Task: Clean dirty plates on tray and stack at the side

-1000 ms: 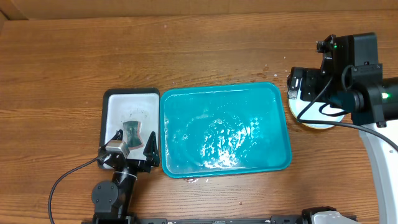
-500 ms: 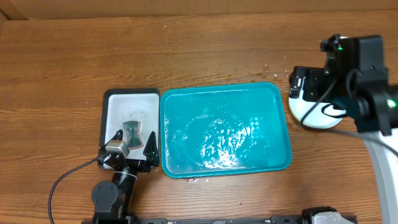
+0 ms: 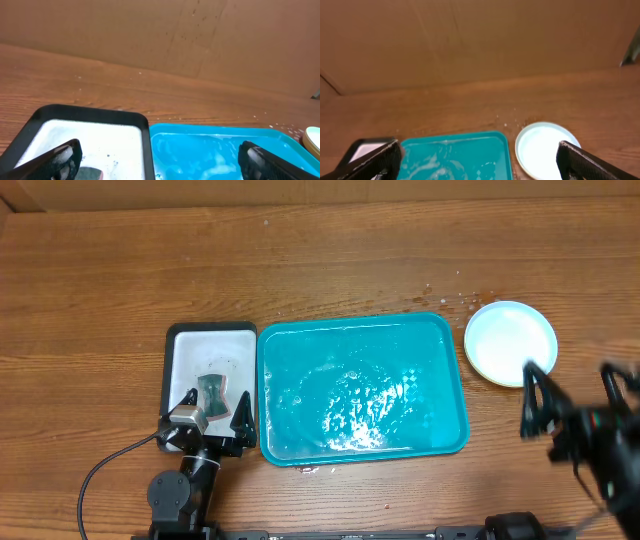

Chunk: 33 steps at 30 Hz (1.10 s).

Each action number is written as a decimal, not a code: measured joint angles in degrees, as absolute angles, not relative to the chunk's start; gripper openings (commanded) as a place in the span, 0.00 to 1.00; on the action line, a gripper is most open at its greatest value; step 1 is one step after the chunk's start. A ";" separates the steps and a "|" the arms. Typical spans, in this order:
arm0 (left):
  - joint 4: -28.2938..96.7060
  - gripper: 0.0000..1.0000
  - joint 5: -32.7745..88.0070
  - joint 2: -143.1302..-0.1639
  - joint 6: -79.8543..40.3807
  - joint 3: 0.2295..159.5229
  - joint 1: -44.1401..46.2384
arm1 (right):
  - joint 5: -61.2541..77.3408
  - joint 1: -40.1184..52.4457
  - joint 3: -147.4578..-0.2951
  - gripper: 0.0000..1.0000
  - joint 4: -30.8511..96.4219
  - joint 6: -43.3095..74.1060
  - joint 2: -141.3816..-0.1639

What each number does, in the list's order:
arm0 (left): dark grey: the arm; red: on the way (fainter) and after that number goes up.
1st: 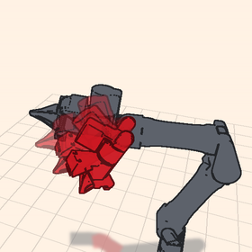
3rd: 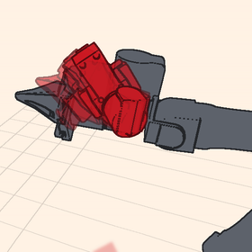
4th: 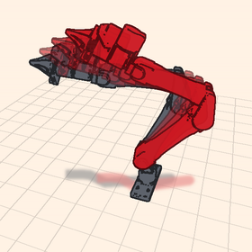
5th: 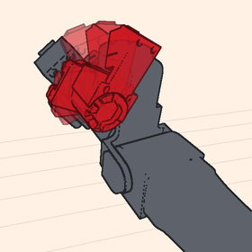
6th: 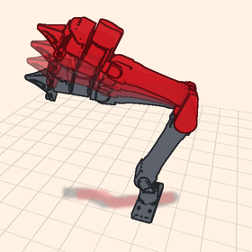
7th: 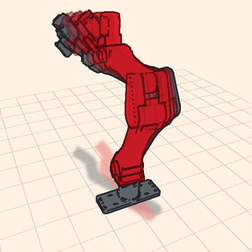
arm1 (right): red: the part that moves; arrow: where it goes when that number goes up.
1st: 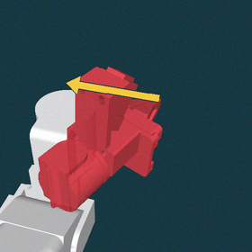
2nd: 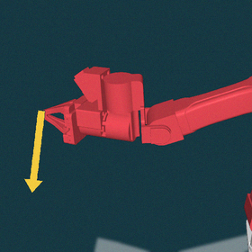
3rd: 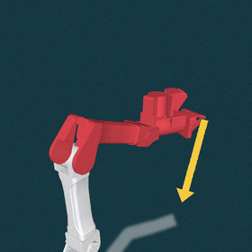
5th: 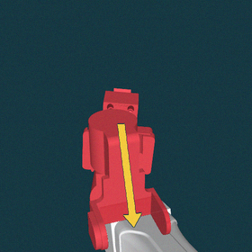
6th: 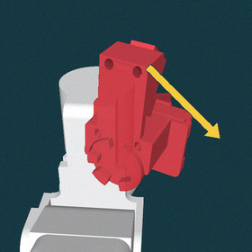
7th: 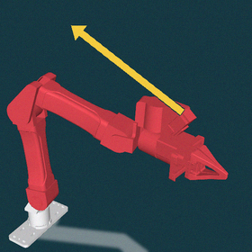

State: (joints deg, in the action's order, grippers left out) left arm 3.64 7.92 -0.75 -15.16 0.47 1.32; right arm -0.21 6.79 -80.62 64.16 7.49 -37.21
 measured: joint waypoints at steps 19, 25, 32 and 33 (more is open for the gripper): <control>3.66 1.00 7.92 -0.75 -15.55 0.47 1.32 | 12.14 0.30 -29.23 1.00 16.97 7.46 -3.14; 3.66 1.00 7.92 -0.75 -15.55 0.47 1.32 | 14.63 0.10 -19.09 1.00 3.79 9.41 -1.96; 3.66 1.00 7.92 -0.75 -15.55 0.47 1.32 | 15.11 0.08 -10.74 1.00 -4.99 11.60 -1.26; 3.66 1.00 7.92 -0.75 -15.55 0.47 1.32 | 15.16 0.08 -10.15 1.00 -5.63 11.77 -1.10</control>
State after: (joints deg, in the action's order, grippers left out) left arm 3.66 7.92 -0.75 -15.55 0.47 1.32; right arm 15.16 0.08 -10.15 -5.63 11.77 -1.10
